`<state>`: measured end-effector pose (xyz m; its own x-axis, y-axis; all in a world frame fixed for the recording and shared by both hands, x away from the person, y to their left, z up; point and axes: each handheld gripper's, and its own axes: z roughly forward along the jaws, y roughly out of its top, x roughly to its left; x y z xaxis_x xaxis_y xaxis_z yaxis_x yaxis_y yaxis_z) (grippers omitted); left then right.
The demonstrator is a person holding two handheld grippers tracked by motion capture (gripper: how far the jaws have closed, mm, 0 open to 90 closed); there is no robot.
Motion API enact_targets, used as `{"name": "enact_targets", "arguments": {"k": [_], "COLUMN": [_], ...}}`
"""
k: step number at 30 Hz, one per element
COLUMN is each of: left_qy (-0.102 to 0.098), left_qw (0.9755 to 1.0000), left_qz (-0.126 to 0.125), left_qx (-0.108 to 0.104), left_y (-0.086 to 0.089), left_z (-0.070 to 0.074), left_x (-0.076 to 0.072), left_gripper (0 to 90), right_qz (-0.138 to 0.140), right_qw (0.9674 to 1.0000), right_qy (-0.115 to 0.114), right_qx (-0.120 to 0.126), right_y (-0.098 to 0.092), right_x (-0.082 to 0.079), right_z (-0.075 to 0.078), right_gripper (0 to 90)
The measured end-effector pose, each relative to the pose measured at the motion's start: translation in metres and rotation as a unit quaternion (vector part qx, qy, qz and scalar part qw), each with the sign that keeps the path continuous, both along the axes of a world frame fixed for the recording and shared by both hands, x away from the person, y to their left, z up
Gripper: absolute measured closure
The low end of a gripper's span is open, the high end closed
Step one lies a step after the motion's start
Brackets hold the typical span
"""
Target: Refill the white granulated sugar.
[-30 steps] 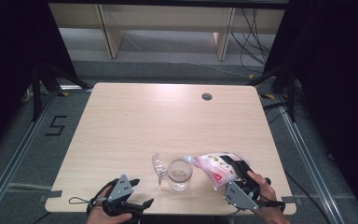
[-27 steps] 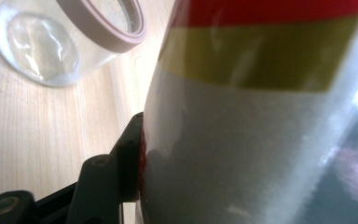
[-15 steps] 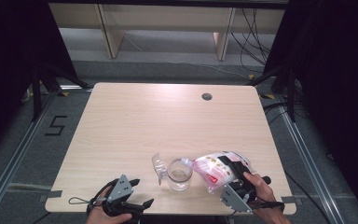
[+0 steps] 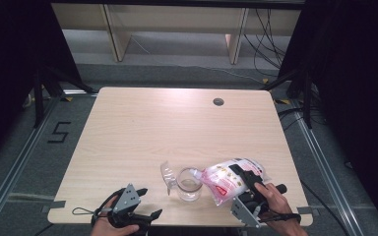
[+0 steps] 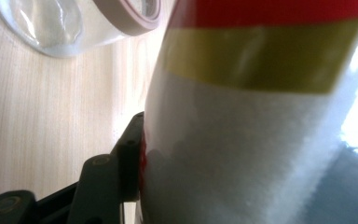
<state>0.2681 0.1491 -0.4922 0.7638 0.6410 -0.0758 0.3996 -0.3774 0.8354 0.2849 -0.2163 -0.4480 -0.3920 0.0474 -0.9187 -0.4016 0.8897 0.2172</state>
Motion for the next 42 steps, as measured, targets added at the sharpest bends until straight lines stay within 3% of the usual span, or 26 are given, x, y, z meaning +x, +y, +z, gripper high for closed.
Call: {"name": "enact_targets", "arguments": {"k": [7,8,10,14,15,16,18,19,20,21,23,26,28,33,36,39,40,41,42], "left_qy": [0.005,0.005,0.005,0.005,0.005,0.004,0.003,0.004,0.004,0.005,0.004,0.004,0.005,0.004,0.006,0.009,0.004,0.007,0.006], "left_qw": [1.0,1.0,1.0,1.0,1.0,1.0,1.0,1.0,1.0,1.0,1.0,1.0,1.0,1.0,1.0,0.9999,0.9999,1.0,1.0], "left_qz": [-0.002,-0.002,0.001,0.0,-0.002,-0.003,-0.004,-0.003,-0.003,-0.002,-0.001,-0.003,-0.003,-0.003,-0.001,-0.001,-0.006,-0.001,0.0], "left_qx": [0.004,0.003,-0.004,0.003,0.004,0.004,0.003,0.004,0.004,0.003,-0.002,0.001,0.003,-0.003,-0.002,-0.006,0.012,-0.003,-0.003], "left_y": [-0.0007,-0.0006,-0.0013,-0.0004,-0.0005,-0.0007,-0.0009,-0.0008,-0.0007,-0.0007,-0.0014,-0.001,-0.0008,-0.0014,-0.0012,-0.0022,0.0,-0.0022,-0.0021], "left_z": [-0.0009,-0.0007,-0.001,-0.0009,-0.001,-0.0009,-0.0009,-0.0009,-0.0009,-0.0009,-0.0009,-0.0008,-0.001,-0.0009,-0.002,-0.0024,-0.0013,-0.0016,-0.0014], "left_x": [-0.0001,-0.0002,-0.0005,0.0,-0.0001,0.0,0.0,0.0,0.0,-0.0002,-0.0005,-0.0003,-0.0002,-0.0006,0.0002,0.0001,0.0011,-0.0004,-0.0006], "left_gripper": [17.4,17.4,17.4,17.4,17.4,17.4,17.4,17.4,17.4,17.4,17.4,17.4,17.4,17.4,17.4,17.4,17.4,17.4,17.4], "right_qz": [0.007,-0.007,0.013,0.004,0.009,-0.007,0.004,0.006,0.025,0.005,0.004,0.011,0.002,0.004,0.02,0.012,0.014,0.016,0.007], "right_qw": [0.9998,1.0,0.9995,0.9988,0.9987,0.9997,0.9991,0.9984,0.996,0.998,0.9984,0.9968,0.9983,0.9969,0.9944,0.993,0.9927,0.9925,0.993], "right_qy": [-0.014,0.0,-0.02,-0.028,-0.028,-0.014,-0.024,-0.029,-0.047,-0.031,-0.027,-0.039,-0.024,-0.035,-0.053,-0.056,-0.057,-0.055,-0.053], "right_qx": [-0.016,0.004,-0.022,-0.039,-0.041,-0.021,-0.034,-0.047,-0.072,-0.055,-0.049,-0.069,-0.053,-0.071,-0.089,-0.104,-0.105,-0.108,-0.106], "right_y": [0.0006,-0.0002,0.0007,-0.0004,0.0001,-0.001,-0.0003,0.0007,0.0025,0.0017,0.0018,0.0031,0.0027,0.0043,0.0058,0.0063,0.0064,0.0064,0.0059], "right_x": [0.0029,0.002,0.0059,0.0052,0.0065,0.0053,0.007,0.0073,0.0095,0.0071,0.0072,0.0068,0.0064,0.0075,0.0086,0.0072,0.0075,0.0083,0.0074], "right_z": [0.0023,-0.001,0.0034,0.0038,0.0029,-0.0007,0.0011,0.0021,0.0059,0.003,0.0018,0.0042,0.0006,0.0009,0.0045,0.0044,0.0043,0.0035,0.0021], "right_gripper": [47.3,47.4,47.4,47.4,47.5,47.5,47.5,47.5,47.6,47.6,47.6,47.7,47.7,47.8,47.8,47.9,47.9,47.9,48.0]}}
